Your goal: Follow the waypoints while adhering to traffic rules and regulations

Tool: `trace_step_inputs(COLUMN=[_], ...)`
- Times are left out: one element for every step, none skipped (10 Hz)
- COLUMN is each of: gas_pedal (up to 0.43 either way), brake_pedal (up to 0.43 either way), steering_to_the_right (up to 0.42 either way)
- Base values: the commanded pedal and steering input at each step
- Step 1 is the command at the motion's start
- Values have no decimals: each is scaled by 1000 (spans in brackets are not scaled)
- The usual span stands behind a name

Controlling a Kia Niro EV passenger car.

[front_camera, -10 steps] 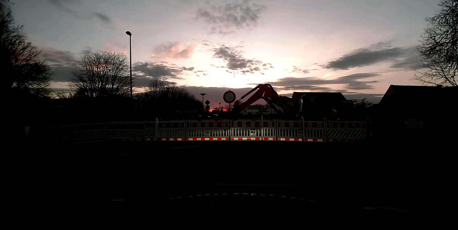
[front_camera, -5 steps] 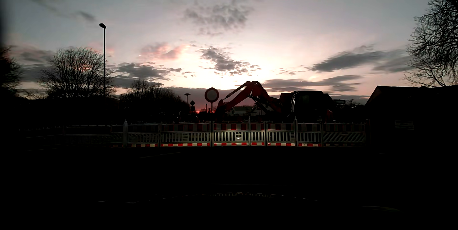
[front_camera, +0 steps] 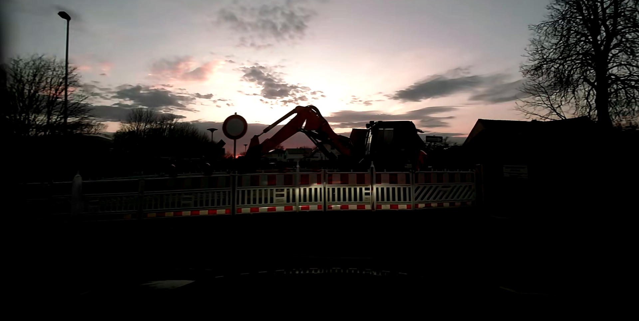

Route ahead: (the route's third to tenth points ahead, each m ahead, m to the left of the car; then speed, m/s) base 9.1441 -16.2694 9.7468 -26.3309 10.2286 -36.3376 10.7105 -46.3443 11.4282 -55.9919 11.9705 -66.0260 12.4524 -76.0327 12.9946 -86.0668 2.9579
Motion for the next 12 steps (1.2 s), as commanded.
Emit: trace_step_inputs(gas_pedal=[39,79,98,130,157,157,157,157,157,157,157,157], brake_pedal=[0,0,0,0,0,0,0,0,0,0,0,0], steering_to_the_right=[594,613,621,623,623,623,623,623,623,621,616,610])
